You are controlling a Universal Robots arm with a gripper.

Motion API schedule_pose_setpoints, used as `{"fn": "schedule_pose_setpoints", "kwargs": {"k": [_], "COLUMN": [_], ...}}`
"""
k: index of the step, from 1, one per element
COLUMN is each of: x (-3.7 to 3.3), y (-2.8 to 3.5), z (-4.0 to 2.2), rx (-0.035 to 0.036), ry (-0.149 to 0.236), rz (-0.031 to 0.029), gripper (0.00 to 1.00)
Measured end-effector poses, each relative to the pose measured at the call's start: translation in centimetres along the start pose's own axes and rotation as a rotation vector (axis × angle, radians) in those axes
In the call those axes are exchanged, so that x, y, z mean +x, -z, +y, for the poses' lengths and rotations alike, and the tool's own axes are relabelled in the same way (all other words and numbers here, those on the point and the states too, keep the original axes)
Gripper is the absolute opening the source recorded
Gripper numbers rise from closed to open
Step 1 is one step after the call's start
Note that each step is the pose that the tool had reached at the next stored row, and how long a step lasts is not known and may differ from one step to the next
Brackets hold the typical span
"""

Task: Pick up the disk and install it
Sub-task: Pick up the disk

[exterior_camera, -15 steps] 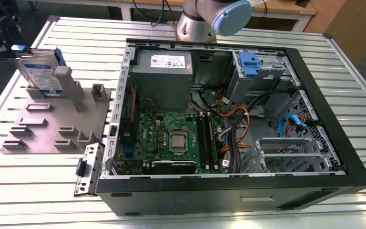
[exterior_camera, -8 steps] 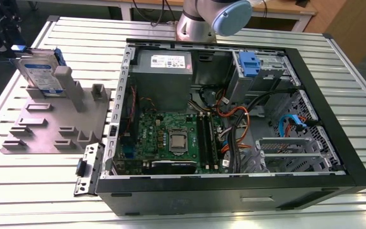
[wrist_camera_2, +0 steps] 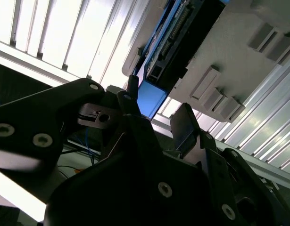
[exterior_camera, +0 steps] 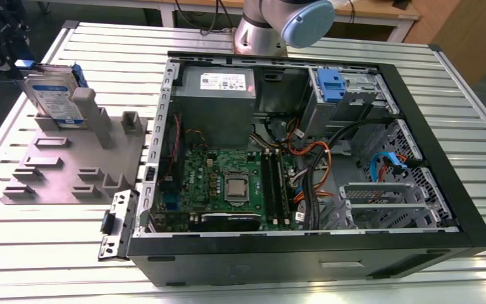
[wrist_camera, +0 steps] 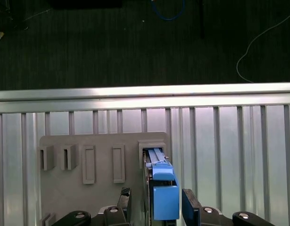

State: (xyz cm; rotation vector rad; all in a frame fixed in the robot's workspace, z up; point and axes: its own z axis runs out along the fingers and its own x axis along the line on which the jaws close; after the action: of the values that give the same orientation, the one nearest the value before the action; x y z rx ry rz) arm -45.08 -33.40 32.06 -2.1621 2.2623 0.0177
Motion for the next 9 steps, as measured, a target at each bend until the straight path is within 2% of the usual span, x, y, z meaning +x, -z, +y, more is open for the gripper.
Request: {"fn": "schedule_pose_setpoints", "kwargs": {"k": [2, 4, 9], "x": [0.00, 0.00, 0.01], "y": [-0.02, -0.31, -0.31], "z": [0.00, 0.00, 0.00], "rx": [0.0001, 0.0001, 0.0000], "ry": [0.000, 0.000, 0.000], "rz": [0.0000, 0.0000, 0.0000], "gripper": [0.55, 0.55, 0.55]}}
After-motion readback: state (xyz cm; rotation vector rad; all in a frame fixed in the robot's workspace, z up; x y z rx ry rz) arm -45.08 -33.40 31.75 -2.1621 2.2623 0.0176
